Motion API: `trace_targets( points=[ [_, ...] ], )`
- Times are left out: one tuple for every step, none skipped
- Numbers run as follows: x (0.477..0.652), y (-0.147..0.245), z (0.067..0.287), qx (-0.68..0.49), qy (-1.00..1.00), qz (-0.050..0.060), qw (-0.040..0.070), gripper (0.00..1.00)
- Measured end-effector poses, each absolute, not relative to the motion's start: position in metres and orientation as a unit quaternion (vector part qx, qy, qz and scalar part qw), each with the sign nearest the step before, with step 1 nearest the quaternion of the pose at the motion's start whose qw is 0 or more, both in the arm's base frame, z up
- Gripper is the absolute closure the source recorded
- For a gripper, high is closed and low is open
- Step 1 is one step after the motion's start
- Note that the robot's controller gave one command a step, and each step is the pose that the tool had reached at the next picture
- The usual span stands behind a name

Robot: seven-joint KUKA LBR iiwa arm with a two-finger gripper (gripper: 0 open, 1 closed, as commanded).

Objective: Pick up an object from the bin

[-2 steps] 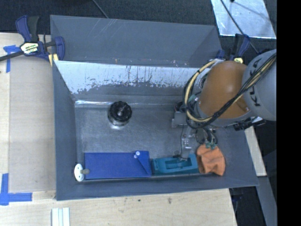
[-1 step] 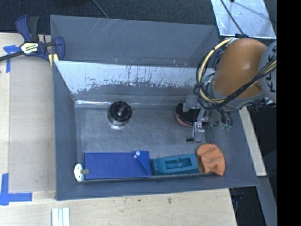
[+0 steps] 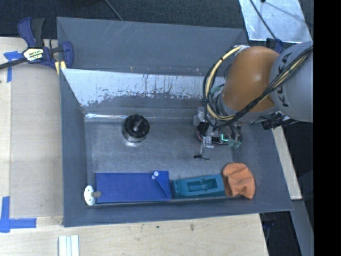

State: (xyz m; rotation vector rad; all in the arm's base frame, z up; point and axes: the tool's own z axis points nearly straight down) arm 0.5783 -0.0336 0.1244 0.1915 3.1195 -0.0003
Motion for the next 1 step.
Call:
trace_targets(
  points=[
    [0.5806, -0.007, 0.0667, 0.09, 0.996, 0.0, 0.0, 0.0]
  ],
)
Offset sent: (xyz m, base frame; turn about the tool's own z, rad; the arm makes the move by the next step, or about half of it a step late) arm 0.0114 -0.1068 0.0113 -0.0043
